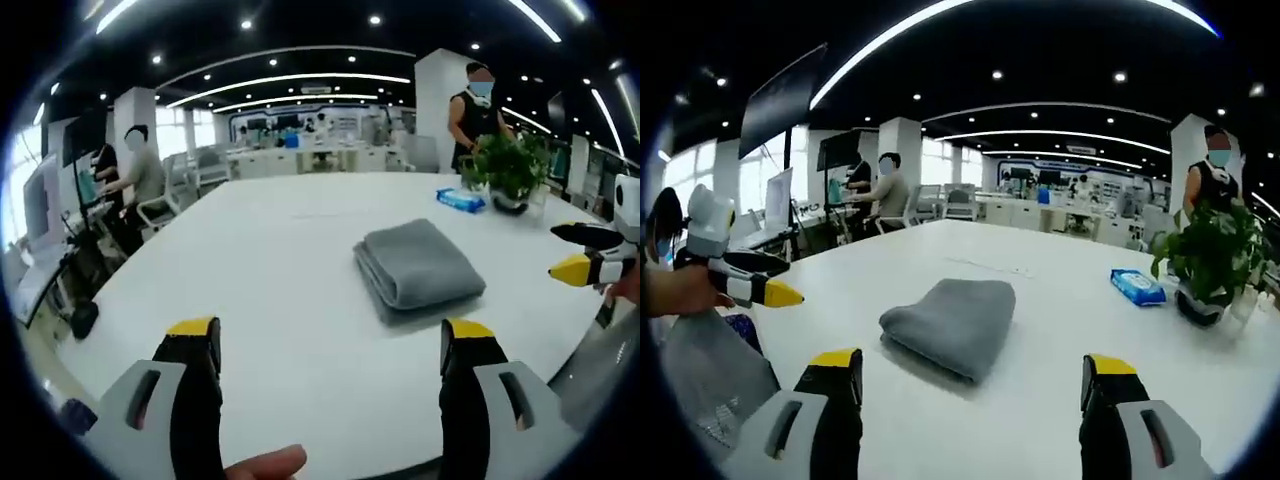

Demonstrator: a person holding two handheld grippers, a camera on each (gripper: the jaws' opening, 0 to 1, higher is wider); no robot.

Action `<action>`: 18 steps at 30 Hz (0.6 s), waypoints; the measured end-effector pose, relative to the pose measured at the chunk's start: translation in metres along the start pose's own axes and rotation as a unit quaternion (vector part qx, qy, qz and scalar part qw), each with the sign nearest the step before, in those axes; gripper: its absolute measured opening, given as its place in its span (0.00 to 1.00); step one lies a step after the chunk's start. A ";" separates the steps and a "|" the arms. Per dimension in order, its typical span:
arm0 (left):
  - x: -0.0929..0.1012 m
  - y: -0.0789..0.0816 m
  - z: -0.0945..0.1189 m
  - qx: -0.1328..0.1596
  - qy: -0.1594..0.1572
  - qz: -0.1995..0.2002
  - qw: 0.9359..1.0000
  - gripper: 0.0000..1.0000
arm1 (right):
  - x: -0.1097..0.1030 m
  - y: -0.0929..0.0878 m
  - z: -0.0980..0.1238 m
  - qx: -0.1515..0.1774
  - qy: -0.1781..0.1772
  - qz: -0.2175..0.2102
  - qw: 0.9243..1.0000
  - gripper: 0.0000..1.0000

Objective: Open the folded towel by lifting each exposed corner and separating the folded layers until the towel lies flat within the target outline without major curled edges

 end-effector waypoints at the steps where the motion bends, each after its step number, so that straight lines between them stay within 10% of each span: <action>1: -0.001 0.000 0.001 0.000 0.003 0.001 1.000 0.91 | 0.000 0.001 0.000 0.002 0.000 -0.004 1.000 0.91; 11: -0.004 -0.004 0.002 0.001 0.013 -0.001 1.000 0.90 | 0.002 0.007 0.000 0.020 0.005 -0.023 1.000 0.89; 12: -0.003 -0.008 0.002 -0.032 0.004 0.007 0.999 0.90 | 0.001 0.008 0.000 0.016 0.008 -0.027 0.999 0.89; 18: -0.002 0.000 0.002 0.001 0.000 0.019 1.000 0.89 | 0.003 0.010 0.001 0.024 -0.005 -0.005 1.000 0.88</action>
Point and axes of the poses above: the point that each gripper's makers call its tool centre point, and the gripper's own axes: z roughly backward along the fingers, x roughly to its right, y roughly out of its top, the point moved 3 cm from there along z, roughly backward along the fingers, and after that the axes turned 15 degrees about -z, right-handed, at the moved point
